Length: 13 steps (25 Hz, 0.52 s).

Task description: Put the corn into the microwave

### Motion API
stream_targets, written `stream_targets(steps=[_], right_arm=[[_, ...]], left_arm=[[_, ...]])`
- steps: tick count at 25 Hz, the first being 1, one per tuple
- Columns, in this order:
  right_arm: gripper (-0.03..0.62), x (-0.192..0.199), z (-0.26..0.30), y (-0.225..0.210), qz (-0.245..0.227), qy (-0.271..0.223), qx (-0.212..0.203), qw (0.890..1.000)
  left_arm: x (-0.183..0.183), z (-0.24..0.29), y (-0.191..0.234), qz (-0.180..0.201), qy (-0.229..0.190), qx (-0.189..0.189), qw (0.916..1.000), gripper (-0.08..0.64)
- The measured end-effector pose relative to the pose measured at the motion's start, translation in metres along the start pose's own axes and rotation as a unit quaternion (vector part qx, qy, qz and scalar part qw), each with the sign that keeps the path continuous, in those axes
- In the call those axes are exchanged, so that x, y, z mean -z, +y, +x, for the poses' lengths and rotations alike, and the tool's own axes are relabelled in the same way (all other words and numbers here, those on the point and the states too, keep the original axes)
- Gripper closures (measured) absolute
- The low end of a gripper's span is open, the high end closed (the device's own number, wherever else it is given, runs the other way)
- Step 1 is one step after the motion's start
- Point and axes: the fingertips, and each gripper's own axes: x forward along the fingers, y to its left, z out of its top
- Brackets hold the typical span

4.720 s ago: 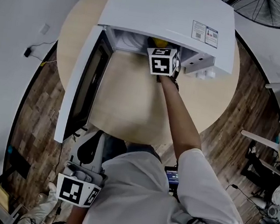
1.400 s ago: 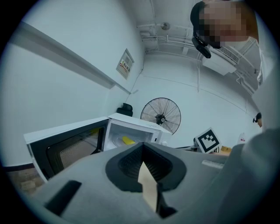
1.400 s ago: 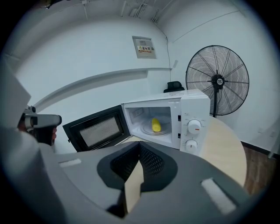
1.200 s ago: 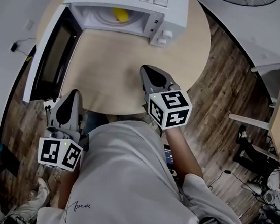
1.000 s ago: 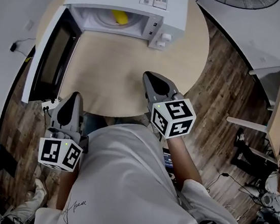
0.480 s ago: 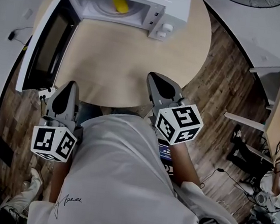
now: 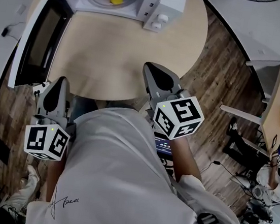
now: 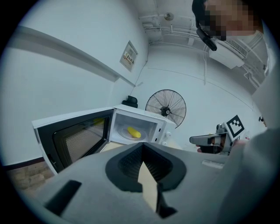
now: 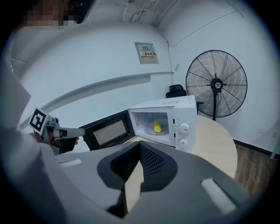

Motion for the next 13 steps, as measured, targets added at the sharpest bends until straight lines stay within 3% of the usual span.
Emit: stream_targets(steps=[13], right_arm=[[0.591,0.004,0.0015,-0.0009,-0.012,0.018,0.002,1.0]], left_arm=[[0.0018,-0.0018,0.0038,-0.014,-0.005,0.002,0.9999,0.571]])
